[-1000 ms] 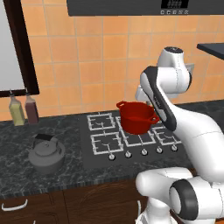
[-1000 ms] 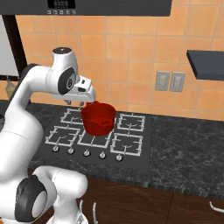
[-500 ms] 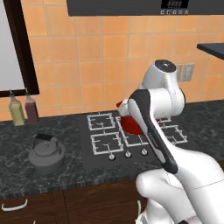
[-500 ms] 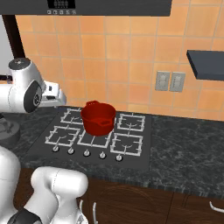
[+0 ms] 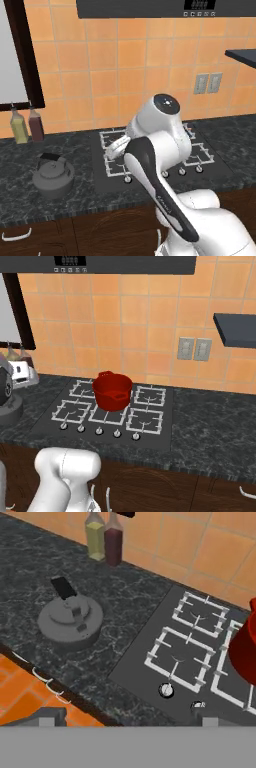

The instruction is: Pick the kettle from the counter and place it on a stove burner. Then turn the burner on.

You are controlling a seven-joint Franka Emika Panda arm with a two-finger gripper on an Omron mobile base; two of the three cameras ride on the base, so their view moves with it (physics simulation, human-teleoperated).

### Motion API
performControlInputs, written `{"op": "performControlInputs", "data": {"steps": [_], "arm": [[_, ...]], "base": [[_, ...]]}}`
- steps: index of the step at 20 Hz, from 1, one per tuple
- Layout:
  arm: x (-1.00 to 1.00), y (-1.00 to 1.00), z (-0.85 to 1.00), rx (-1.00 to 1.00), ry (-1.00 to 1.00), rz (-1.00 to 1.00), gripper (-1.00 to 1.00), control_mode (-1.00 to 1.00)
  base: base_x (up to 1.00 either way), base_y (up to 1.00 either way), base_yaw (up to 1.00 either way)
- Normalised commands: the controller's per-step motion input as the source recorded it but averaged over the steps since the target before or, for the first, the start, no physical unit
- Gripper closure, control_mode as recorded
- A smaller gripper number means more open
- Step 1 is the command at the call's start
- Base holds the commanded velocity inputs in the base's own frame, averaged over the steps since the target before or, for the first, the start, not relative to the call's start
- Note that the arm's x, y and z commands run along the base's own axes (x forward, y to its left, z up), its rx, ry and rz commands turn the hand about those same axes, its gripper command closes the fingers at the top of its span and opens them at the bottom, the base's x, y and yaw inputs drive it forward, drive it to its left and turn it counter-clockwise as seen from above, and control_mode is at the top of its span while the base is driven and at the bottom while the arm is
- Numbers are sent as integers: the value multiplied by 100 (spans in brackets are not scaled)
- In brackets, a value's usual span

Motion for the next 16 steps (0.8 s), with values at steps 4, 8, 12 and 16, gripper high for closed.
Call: {"op": "performControlInputs", "data": {"steps": [4, 8, 12, 16], "arm": [[-4, 100, -14, -7, 0, 21, -100, -100], [0, 100, -8, -6, 14, 20, -100, -100], [36, 100, -8, -21, 15, 6, -100, -100], [72, 96, -10, -26, 19, 0, -100, -100]], "base": [[0, 0, 0], [0, 0, 0], [0, 0, 0], [0, 0, 0]]}}
